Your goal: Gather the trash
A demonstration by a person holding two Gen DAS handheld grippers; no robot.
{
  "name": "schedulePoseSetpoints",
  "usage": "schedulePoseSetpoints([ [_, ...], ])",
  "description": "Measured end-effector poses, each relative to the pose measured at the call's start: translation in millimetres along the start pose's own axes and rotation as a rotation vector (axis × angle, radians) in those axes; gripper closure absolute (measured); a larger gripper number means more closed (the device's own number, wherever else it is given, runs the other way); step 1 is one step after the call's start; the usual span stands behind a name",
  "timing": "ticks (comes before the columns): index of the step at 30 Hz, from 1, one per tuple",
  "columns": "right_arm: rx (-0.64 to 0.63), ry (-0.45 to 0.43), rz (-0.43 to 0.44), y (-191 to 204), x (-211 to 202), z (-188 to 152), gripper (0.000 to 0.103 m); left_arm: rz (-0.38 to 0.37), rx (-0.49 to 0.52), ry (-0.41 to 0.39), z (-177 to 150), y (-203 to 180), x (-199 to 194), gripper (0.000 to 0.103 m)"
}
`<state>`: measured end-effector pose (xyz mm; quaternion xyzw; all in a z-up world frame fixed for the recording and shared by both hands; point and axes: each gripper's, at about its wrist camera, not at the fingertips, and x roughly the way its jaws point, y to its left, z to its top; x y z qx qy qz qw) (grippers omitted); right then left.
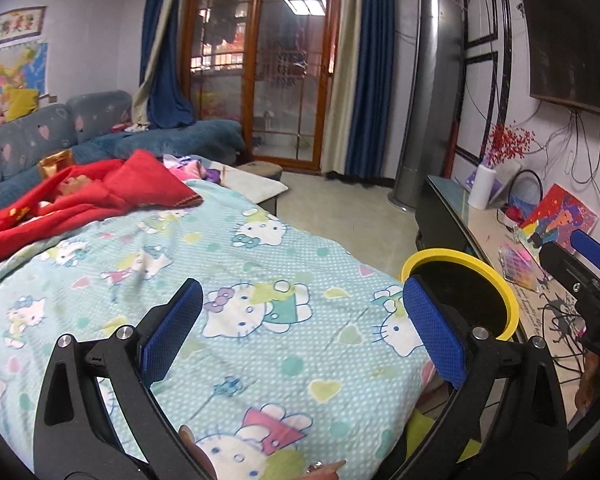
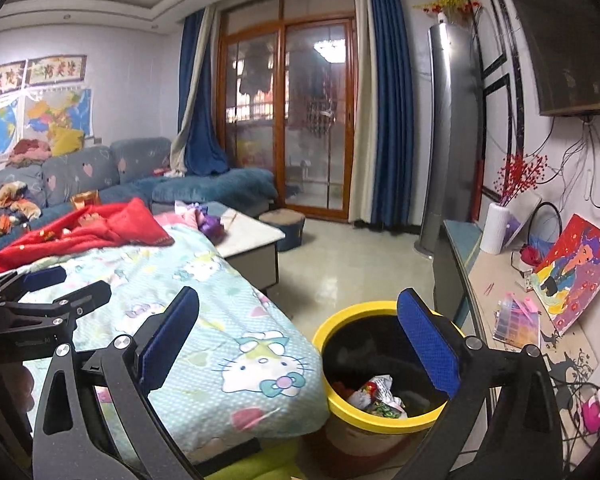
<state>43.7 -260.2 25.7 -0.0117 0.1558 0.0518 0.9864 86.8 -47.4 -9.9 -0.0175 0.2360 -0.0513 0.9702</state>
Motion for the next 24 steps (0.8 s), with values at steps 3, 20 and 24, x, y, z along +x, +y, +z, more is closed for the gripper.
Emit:
schedulePoseSetpoints([
  [3,-0.017,-0.059,-0.017,11.0,-15.8,-4.7,0.006,0.01,0.003,-0.017,-5.3,2.9,-11.0,0.011],
  [20,-0.005,-0.033,-0.015,23.7,-20.0,-26.0,0.006,-0.039,0.029,-0.056,-23.7,-4.4,-29.5,0.011],
  [24,-0.004,-0.029,-0.014,23.7,-18.6,-26.5,0.006,-0.038,0.03,-0.058,-23.9,-4.6,-29.6,0.011],
])
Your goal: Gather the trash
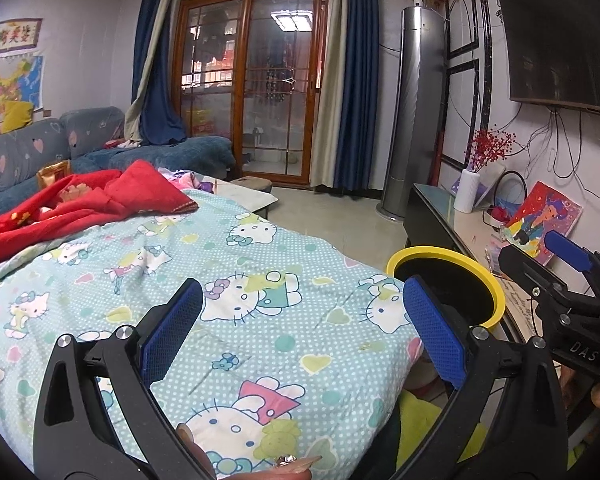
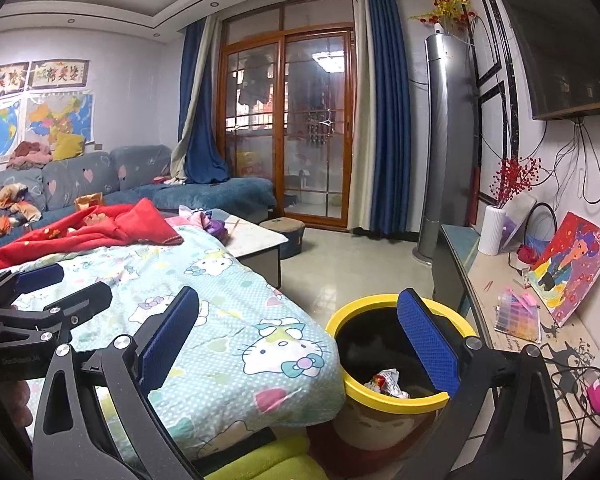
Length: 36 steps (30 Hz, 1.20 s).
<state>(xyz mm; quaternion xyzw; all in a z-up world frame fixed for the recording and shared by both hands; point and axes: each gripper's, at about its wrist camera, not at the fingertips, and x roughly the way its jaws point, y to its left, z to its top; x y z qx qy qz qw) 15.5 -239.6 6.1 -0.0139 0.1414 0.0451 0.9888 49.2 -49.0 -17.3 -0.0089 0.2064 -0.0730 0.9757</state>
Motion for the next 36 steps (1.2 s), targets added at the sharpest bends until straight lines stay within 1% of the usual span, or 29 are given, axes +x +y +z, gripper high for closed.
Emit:
schedulePoseSetpoints([
  [36,0.006,0.017,-0.007,-1.0,4.4,-5.7,0.006,0.001,0.001,0.001,0.0,-2.2,-1.7,0.011],
])
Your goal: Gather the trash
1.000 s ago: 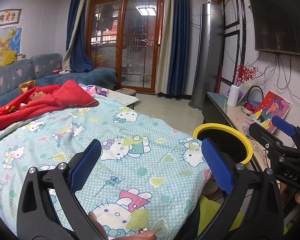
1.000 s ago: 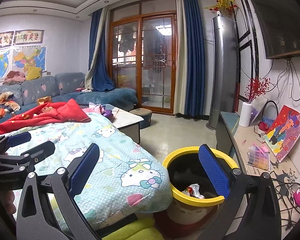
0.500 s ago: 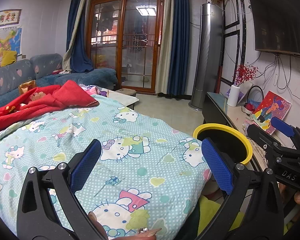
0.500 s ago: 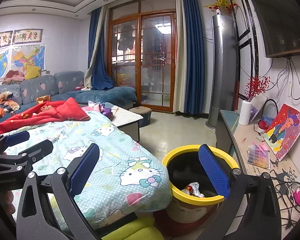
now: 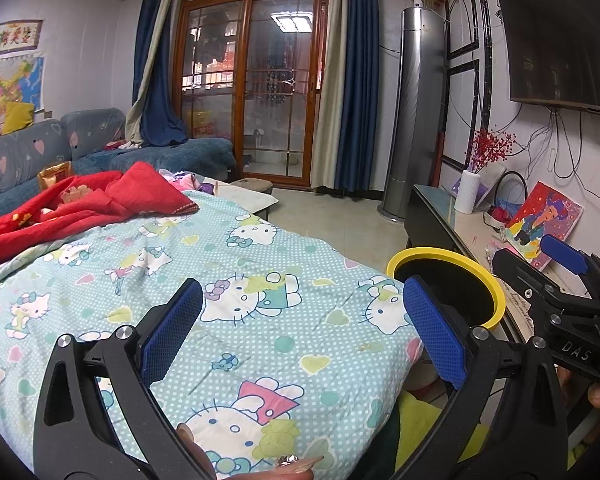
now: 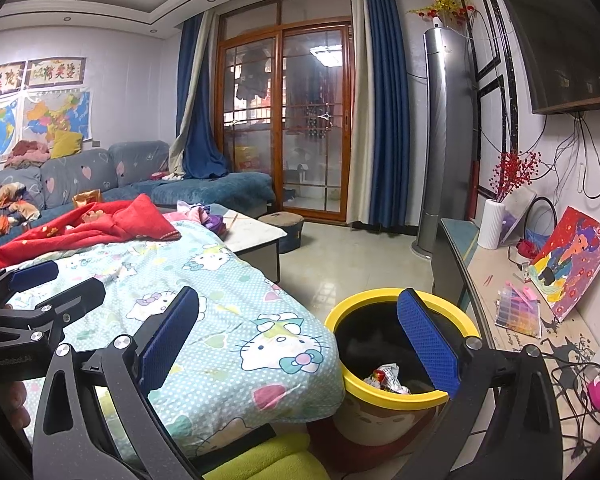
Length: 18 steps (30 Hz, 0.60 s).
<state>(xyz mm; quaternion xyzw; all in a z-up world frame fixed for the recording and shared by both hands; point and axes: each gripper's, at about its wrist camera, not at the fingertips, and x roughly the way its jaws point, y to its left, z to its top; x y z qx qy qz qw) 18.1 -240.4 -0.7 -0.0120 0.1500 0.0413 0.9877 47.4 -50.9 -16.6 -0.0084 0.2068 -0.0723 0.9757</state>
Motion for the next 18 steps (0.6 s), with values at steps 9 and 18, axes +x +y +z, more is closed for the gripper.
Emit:
schedulePoseSetpoints([
  [9,0.001,0.002,-0.001,-0.3,0.4,0.1,0.006,0.0,0.0,-0.002,1.5,-0.5,-0.7,0.011],
  [18,0.002,0.003,-0.002,-0.5,0.2,0.2,0.006,-0.002,0.001,-0.002,1.8,-1.9,-0.9,0.011],
])
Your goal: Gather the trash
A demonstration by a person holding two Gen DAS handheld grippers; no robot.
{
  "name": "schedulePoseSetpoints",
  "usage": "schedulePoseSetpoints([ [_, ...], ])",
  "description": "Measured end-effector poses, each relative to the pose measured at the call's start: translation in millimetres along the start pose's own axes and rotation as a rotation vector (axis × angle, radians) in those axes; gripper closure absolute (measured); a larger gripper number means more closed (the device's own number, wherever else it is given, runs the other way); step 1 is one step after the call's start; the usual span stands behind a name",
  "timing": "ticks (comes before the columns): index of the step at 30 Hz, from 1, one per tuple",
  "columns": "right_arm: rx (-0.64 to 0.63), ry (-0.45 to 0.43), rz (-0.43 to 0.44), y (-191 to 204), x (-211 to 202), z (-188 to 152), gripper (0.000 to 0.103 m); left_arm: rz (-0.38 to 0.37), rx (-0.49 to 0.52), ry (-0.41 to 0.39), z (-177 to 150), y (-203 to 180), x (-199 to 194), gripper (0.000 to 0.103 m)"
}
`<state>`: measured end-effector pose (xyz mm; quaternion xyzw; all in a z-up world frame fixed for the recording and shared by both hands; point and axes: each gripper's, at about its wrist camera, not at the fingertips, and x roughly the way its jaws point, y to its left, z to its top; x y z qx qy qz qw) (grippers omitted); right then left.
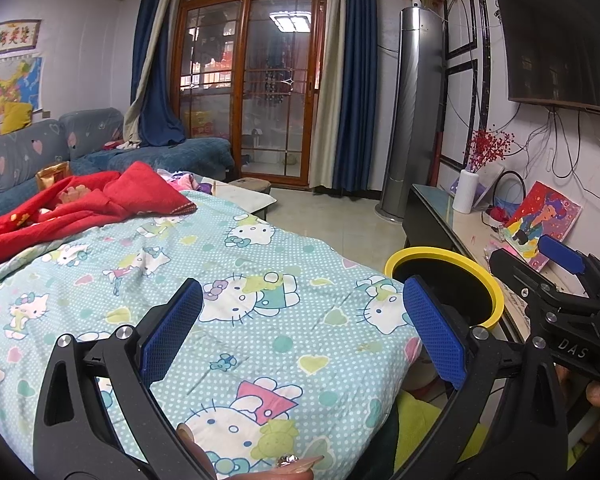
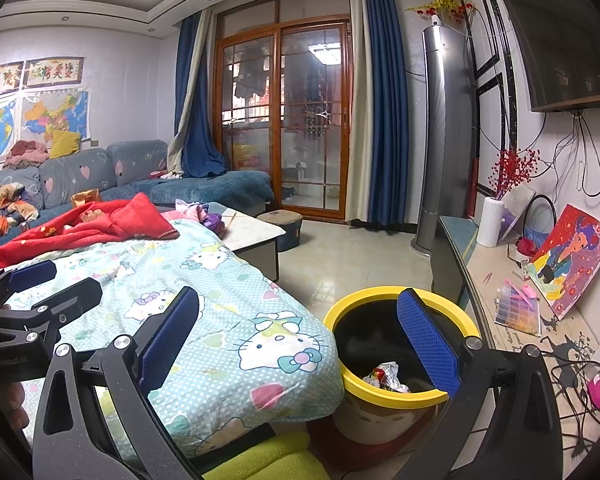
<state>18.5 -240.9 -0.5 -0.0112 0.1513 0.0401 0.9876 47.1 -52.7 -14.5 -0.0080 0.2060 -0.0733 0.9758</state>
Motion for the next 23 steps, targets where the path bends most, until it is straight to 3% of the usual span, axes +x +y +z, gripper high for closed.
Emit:
schedulePoseSetpoints([
  [8,0.004,0.003,-0.003,-1.2,0.5,0.6,0.006,0.005,0.016,0.01,-1.7,-2.2,4.3,0.011],
  [14,0.023,-0.013,-0.016,-8.3,1.2,2.7,0.006,0.006,-0.029,0.035,-2.7,8.9,9.6,0.011],
  [17,-0.021,-0.037,0.041,5.0,3.1,12.4,0.006,0.04,-0.078,0.045,0.9,24.9,4.6,0.011],
  [19,-0.059,-0.039,0.095,22.5,6.8,20.7,0.006,0.103,-0.138,0.051,4.0,53.0,-4.8,0.011],
  [20,-0.078,-0.023,0.168,42.4,12.8,27.0,0.006,0.151,-0.16,0.053,4.8,71.4,-11.8,0.011],
  [23,-0.11,0.062,0.349,101.0,33.1,36.5,0.006,0.36,-0.211,0.061,0.2,133.2,-38.7,0.011],
])
